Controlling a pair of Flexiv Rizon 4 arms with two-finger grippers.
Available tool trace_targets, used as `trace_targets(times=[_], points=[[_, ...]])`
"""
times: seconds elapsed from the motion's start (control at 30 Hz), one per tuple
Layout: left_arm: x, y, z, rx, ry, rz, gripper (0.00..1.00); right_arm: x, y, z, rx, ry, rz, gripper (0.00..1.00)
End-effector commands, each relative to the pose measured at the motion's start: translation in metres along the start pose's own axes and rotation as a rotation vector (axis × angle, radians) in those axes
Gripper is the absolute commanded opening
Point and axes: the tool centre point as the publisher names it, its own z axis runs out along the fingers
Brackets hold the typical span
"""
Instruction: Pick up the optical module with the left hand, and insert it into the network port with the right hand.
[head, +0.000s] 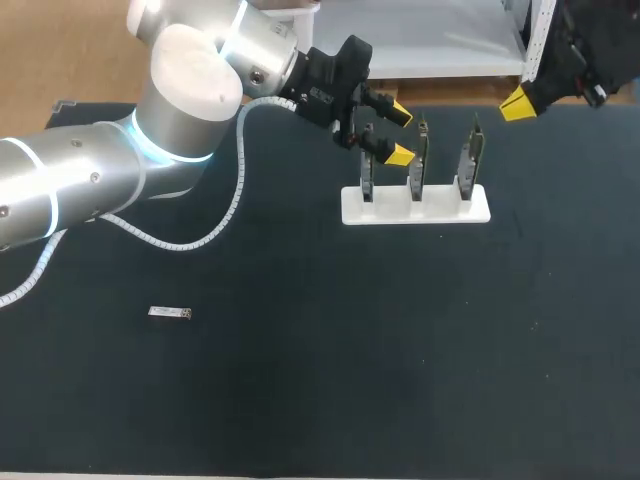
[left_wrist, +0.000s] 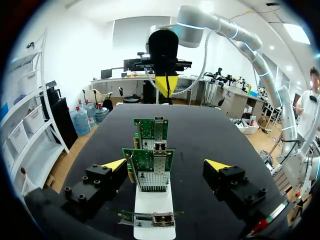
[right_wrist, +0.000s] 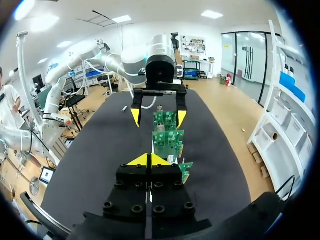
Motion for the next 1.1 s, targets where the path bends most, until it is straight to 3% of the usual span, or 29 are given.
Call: trace_targets(times=[0.03, 1.1], points=[[-0.0008, 0.0022, 0.0004, 0.004, 0.004, -0.002, 1.0, 0.0009, -0.0092, 0.0017, -0.026, -0.002, -0.002, 0.0], [-0.0008, 0.0022, 0.0004, 0.004, 0.004, -0.002, 1.0, 0.0074, -0.0096, 0.0061, -0.022, 0.008, -0.006, 0.0]])
